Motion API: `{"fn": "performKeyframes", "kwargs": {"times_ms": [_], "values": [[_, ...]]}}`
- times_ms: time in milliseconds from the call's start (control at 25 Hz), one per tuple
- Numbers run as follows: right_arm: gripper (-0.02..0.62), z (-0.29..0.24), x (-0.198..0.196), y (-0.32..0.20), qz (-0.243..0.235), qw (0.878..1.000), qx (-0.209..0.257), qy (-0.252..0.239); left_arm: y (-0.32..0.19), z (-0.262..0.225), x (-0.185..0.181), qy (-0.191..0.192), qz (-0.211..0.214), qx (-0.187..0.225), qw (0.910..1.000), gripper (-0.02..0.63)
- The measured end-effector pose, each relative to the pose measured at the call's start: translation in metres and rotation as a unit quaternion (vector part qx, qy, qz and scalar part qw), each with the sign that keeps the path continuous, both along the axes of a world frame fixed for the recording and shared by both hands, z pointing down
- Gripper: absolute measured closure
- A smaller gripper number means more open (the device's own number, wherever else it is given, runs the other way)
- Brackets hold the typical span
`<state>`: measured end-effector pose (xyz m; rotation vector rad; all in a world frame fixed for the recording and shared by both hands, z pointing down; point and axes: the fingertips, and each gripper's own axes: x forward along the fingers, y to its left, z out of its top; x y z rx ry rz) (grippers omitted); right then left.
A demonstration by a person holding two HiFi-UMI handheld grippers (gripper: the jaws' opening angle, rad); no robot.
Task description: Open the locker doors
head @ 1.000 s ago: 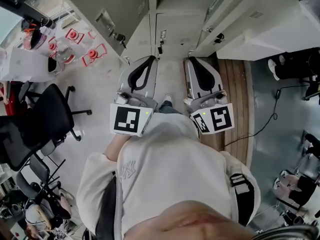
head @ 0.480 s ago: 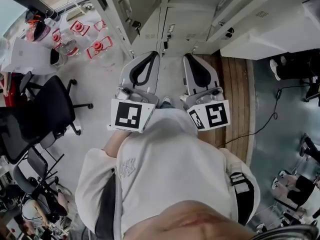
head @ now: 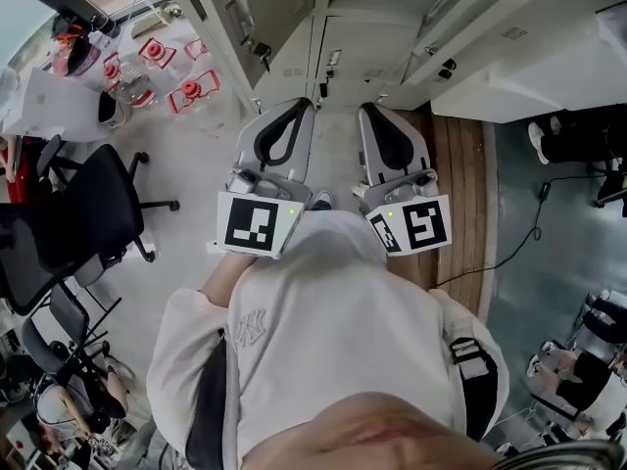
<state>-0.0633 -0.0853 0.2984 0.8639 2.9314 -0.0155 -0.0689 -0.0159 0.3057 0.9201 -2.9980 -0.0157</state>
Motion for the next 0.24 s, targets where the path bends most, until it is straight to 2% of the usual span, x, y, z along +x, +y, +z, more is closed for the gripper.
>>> {"fn": "performKeyframes", "kwargs": {"times_ms": [240], "values": [[0.578, -0.001, -0.0043, -0.0015, -0.005, 1.0, -0.004, -0.003, -0.0022, -0.0002, -0.0072, -0.001, -0.005, -0.006, 1.0, 0.607]]}}
